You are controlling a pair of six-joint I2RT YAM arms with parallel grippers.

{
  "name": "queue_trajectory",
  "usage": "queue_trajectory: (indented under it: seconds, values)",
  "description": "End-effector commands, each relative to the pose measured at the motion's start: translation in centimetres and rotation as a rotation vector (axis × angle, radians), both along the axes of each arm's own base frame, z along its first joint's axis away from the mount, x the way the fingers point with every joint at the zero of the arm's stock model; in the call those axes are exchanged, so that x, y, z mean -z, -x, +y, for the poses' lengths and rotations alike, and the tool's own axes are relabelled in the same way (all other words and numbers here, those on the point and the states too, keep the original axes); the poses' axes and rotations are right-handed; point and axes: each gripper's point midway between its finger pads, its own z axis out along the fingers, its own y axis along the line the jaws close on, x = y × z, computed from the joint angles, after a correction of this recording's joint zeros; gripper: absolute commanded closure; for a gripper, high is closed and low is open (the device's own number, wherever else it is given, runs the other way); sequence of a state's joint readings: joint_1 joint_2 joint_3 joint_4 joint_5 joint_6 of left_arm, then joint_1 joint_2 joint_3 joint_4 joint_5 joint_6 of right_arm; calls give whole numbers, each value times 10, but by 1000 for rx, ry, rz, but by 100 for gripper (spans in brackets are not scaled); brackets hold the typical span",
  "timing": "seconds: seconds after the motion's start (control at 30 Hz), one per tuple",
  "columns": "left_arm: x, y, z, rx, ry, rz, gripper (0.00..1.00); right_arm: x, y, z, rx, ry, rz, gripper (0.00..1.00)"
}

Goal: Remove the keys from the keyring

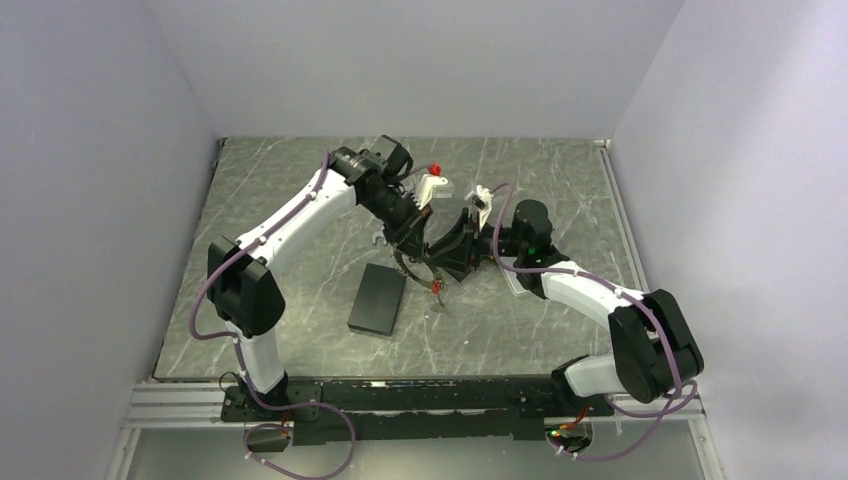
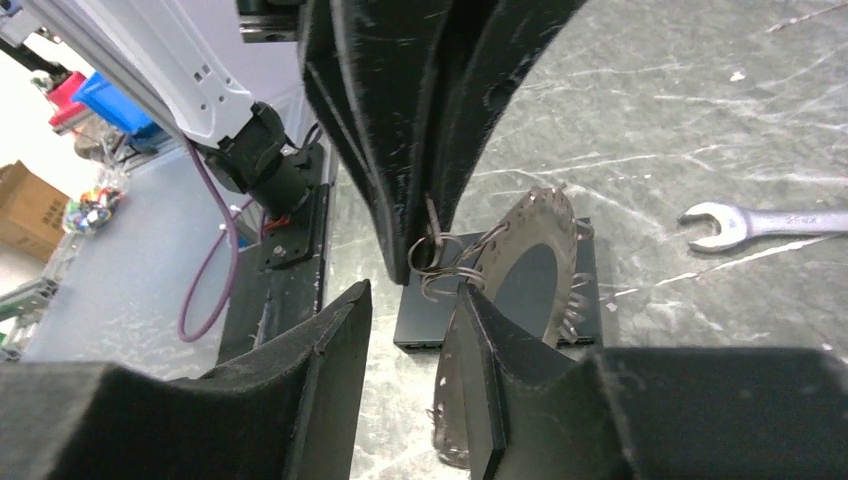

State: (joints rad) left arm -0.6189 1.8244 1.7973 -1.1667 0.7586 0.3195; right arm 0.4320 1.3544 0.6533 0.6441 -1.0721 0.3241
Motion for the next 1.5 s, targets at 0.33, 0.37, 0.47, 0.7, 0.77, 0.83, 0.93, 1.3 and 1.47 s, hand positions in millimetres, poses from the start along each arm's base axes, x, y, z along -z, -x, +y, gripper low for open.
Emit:
queue_trajectory:
  seconds: [0.33,0.37,0.47,0.7,0.77,0.83,0.93,1.3,1.47]
  values:
    - [-25,19,-14,83,103,29,100,-26,4,5,-45,-88,-29,57]
    - [-24,19,-14,83,104,30,100,-29,6,5,-52,-97,-37,57]
    - [-25,18,-16,81,103,32,100,-30,10,5,-72,-103,-33,58]
    - [-32,18,-17,82,123,26,100,-22,6,7,-70,-82,-2,59]
    - [-33,19,-18,84,127,26,100,-19,5,7,-67,-79,13,60]
    - [-35,20,-18,83,131,29,100,-17,5,8,-69,-79,23,61]
    - [-37,22,-17,85,138,27,100,-15,4,8,-68,-73,23,62]
    - [-25,5,-5,46,44,-63,100,-29,22,5,-158,-116,17,82]
    - [-21,0,0,24,10,-122,100,-25,20,6,-157,-111,26,90]
